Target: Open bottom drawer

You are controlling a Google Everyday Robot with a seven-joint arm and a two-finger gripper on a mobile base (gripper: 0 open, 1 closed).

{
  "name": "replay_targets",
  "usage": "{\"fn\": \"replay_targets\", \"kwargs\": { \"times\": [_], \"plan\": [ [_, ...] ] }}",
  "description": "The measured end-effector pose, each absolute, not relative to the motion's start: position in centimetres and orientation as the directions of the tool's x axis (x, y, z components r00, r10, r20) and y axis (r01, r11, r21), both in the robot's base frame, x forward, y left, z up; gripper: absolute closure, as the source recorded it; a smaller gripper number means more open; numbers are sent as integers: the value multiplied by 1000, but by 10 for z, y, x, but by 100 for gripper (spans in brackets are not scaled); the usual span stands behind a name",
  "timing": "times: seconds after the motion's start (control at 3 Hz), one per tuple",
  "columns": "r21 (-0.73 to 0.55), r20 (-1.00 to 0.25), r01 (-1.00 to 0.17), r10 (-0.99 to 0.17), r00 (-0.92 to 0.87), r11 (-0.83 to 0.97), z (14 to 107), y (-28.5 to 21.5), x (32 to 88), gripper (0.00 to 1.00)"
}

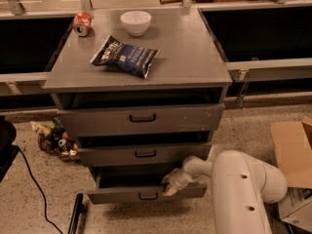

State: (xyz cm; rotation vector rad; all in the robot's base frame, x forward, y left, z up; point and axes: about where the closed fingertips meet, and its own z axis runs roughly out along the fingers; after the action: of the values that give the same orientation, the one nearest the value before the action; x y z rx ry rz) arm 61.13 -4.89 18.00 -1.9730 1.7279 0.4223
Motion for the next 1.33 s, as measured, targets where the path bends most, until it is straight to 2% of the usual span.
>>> {"fn": "replay_targets", "kwargs": {
  "times": [0.67,1.0,1.33],
  "plan": [
    [-151,-526,-985,-836,155,-88,180,-49,611,11],
    [-129,-527,-985,-833,167,-116,177,-46,590,0],
    [-65,-519,-986,-839,166,-155,174,-40,562,0]
  ]
}}
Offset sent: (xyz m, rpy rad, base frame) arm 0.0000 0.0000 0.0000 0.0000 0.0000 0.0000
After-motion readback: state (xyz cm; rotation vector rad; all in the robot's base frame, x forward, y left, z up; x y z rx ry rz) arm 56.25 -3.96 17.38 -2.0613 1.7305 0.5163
